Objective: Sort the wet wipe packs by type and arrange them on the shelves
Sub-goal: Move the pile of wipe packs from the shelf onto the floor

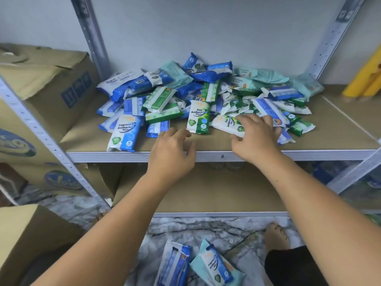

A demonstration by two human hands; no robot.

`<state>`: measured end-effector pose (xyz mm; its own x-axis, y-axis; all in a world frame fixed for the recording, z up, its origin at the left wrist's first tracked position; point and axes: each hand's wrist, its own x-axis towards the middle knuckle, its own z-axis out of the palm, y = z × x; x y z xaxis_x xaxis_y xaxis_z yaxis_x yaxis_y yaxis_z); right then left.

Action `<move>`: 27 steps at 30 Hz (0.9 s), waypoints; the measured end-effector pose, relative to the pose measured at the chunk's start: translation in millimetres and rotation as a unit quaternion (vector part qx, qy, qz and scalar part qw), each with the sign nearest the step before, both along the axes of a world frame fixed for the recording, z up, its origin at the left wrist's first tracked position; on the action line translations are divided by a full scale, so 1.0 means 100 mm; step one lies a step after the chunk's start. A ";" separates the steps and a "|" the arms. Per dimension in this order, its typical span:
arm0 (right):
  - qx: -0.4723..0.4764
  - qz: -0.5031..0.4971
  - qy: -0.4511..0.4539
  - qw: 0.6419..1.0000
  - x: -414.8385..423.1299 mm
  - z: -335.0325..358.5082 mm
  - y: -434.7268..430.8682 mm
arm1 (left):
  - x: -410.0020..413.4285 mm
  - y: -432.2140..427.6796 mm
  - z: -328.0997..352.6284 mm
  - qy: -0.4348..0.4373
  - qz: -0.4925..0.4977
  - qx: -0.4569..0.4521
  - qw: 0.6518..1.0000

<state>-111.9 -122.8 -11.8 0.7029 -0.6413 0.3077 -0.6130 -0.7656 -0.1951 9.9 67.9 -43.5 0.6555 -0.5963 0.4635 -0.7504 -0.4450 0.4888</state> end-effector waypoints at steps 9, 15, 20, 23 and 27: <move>-0.014 -0.050 0.065 0.997 0.31 -0.02 -0.21 | 0.24 -0.59 0.03 0.017 0.109 0.089 0.990; 0.014 -0.038 0.066 0.997 0.34 0.03 -0.19 | 0.22 -0.71 0.02 0.006 0.161 0.090 0.983; 0.026 -0.027 0.029 0.999 0.24 0.08 -0.10 | 0.19 -0.59 0.05 -0.006 0.152 0.037 0.988; 0.026 -0.015 -0.005 1.000 0.12 0.11 -0.01 | 0.13 -0.41 0.05 -0.013 0.135 0.014 0.991; 0.032 -0.003 -0.051 0.998 -0.10 0.17 0.16 | -0.03 -0.08 0.10 -0.024 0.123 0.016 0.992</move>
<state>-122.1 -107.0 5.5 0.6660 -0.6666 0.3349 -0.5924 -0.7454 -0.3055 6.6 59.5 -33.6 0.7604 -0.4354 0.4818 -0.6393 -0.6325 0.4374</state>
